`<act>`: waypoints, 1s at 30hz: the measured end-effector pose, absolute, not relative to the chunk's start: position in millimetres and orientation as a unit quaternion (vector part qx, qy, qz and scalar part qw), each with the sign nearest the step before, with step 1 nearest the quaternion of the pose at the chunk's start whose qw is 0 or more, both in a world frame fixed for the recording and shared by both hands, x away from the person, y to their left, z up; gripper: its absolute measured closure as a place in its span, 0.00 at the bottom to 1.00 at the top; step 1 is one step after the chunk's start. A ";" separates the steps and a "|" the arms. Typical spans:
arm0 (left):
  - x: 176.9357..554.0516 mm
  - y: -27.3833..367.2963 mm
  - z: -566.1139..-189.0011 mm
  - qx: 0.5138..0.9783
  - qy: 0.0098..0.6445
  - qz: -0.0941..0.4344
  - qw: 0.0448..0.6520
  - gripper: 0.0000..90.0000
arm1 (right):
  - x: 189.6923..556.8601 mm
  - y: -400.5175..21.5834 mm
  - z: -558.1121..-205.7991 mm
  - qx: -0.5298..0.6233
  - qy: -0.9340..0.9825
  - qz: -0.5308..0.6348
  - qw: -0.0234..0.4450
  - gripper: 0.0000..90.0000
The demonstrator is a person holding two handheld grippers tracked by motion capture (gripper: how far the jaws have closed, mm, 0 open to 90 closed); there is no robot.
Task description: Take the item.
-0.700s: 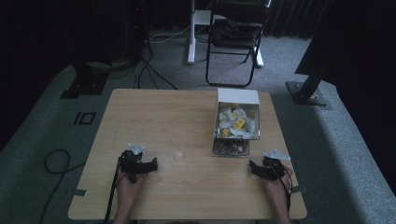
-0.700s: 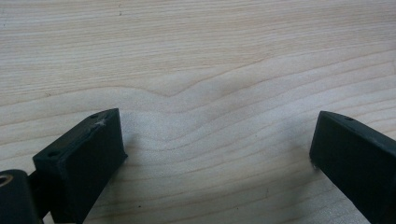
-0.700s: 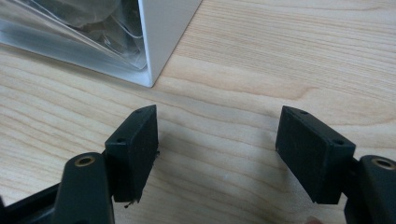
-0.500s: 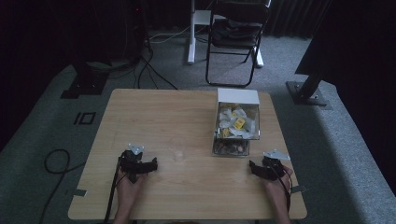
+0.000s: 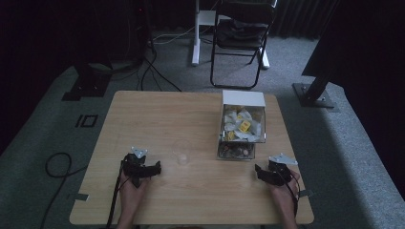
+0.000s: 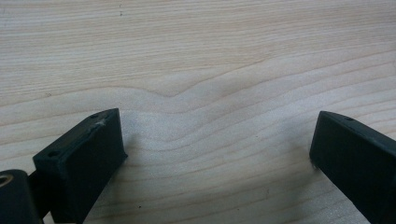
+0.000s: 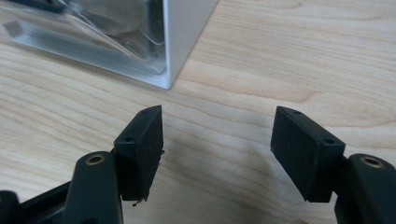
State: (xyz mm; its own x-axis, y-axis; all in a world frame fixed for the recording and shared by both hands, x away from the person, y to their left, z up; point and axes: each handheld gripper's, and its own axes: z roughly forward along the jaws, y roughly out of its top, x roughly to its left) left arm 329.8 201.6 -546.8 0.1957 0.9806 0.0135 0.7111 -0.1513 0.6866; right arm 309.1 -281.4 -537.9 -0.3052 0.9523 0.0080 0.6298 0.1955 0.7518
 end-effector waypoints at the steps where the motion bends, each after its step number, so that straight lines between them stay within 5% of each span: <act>1: 329.7 201.5 -546.8 0.720 0.587 0.239 0.282 0.04 | 307.9 -281.1 -536.7 0.537 0.734 0.338 0.241 0.38; 30: 329.2 200.5 -546.9 0.721 0.586 0.239 0.283 0.04 | 286.5 -268.0 -501.7 0.488 0.731 0.397 0.264 0.41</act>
